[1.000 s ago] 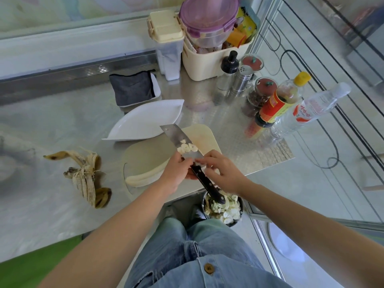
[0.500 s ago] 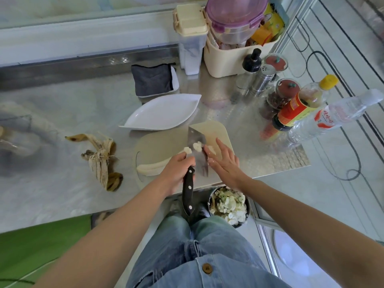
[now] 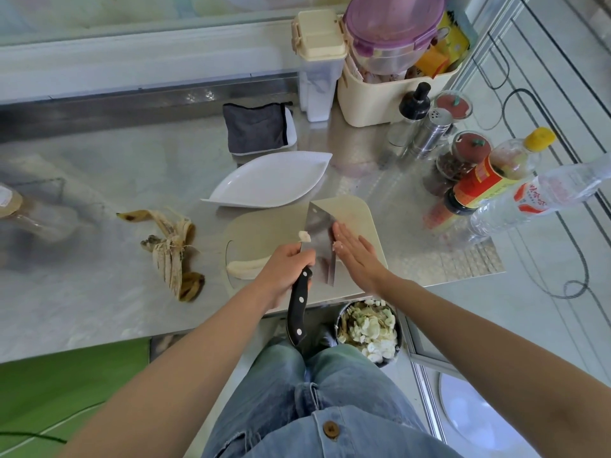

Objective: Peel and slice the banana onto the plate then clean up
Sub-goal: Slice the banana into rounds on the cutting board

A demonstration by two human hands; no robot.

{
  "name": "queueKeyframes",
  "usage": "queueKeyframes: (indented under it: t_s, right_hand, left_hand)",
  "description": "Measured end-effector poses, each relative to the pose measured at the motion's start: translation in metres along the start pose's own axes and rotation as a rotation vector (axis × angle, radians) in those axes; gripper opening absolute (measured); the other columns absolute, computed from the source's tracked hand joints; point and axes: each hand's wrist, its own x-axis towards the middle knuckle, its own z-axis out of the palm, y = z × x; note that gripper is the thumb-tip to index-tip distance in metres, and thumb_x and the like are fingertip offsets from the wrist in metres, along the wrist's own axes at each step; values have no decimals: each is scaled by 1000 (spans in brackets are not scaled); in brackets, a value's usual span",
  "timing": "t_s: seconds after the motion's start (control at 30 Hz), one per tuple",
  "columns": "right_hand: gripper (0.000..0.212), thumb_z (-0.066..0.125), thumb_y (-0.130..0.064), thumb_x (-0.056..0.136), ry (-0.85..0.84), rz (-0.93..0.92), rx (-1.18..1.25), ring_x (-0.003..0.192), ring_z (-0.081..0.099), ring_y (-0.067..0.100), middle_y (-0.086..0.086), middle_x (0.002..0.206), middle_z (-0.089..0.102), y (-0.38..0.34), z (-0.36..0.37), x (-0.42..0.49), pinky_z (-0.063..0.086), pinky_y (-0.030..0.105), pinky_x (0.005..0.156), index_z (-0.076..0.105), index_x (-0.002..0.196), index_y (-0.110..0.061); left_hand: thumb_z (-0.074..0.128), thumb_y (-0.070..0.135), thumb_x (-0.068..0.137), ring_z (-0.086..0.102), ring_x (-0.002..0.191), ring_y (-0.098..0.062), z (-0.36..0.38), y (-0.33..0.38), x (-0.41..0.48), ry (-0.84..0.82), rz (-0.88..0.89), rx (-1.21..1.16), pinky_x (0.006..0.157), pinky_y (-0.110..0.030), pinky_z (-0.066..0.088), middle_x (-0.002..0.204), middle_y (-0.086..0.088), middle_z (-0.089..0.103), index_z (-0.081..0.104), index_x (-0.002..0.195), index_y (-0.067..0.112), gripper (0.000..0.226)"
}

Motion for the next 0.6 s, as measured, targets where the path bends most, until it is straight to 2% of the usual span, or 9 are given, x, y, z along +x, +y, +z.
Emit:
queueKeyframes:
  t_s: [0.07,0.17,0.23,0.4,0.47,0.6]
  right_hand:
    - [62,4,-49,94,18,-16,22,142,-13,-4,-12,158,-7,-3,-1,-1,-1,39,120,-2,150,-25]
    - [56,8,-44,99,9,-204,45,144,-9,-2,-14,159,-4,-23,-3,-8,-6,28,119,3,152,-26]
    - [59,7,-49,99,-19,-304,46,145,-7,0,-13,160,-1,-34,-2,-13,-7,25,118,6,152,-24]
    - [58,8,-46,99,2,-387,-21,147,-7,6,-11,160,-2,-39,2,-13,-6,36,119,8,153,-24]
    - [58,7,-48,99,12,-370,-37,146,-7,5,-11,160,-2,-36,3,-12,-6,37,119,11,152,-27]
    - [61,7,-52,97,59,-291,-49,145,-9,2,-11,160,-1,-22,1,-10,-4,32,119,14,152,-26]
  left_hand:
    - [49,-1,81,33,41,-15,-3,-1,-1,-11,4,28,49,-25,30,48,1,34,40,58,14,29]
    - [55,5,74,39,48,-16,-4,1,-4,-74,8,81,49,-24,33,56,-4,43,49,68,10,10]
    - [55,0,78,41,48,-13,-5,2,-6,-128,6,69,48,-22,35,57,-2,48,54,73,8,9]
    - [51,-4,90,44,46,-9,-7,2,-8,-163,24,46,47,-18,38,61,-4,51,57,86,2,9]
    - [50,-5,88,43,46,-10,-7,3,-9,-152,25,53,47,-18,37,59,-5,50,57,82,3,12]
    - [46,-9,82,31,49,-16,-9,2,-8,-117,14,15,45,-22,31,54,-3,38,46,60,10,30]
